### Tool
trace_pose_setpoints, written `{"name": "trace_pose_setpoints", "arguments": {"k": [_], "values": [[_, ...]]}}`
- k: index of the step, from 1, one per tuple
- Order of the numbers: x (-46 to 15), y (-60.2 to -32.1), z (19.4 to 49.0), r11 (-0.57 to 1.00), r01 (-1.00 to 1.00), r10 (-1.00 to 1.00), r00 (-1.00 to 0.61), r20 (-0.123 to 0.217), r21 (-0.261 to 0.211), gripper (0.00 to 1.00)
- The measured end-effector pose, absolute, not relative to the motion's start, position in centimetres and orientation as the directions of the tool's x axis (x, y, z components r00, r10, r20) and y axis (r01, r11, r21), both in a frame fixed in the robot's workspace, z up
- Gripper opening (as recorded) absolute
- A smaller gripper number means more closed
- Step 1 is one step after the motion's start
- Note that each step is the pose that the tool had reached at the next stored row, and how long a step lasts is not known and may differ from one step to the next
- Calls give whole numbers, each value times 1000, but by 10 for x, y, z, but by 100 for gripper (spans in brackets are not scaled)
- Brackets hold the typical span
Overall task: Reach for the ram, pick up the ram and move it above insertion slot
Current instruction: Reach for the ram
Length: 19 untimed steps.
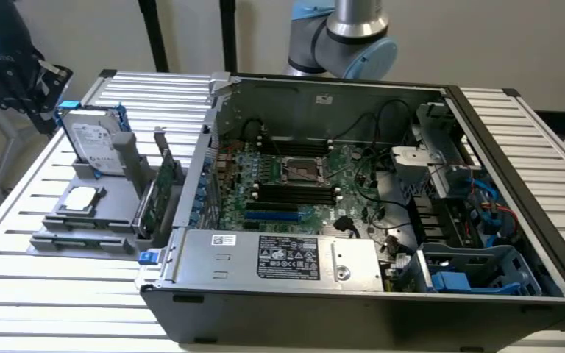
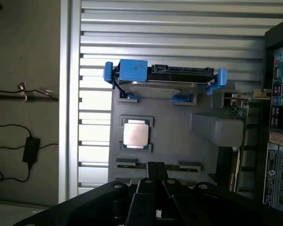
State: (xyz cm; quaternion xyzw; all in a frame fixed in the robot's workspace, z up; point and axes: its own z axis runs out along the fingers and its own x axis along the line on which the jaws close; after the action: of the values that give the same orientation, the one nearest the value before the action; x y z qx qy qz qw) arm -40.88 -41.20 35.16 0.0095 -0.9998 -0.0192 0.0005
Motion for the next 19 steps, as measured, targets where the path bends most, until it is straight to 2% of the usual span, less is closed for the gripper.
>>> {"name": "trace_pose_setpoints", "arguments": {"k": [19], "values": [[-381, -466, 350, 999, -19, -19, -1000, 0, 38, 11]]}}
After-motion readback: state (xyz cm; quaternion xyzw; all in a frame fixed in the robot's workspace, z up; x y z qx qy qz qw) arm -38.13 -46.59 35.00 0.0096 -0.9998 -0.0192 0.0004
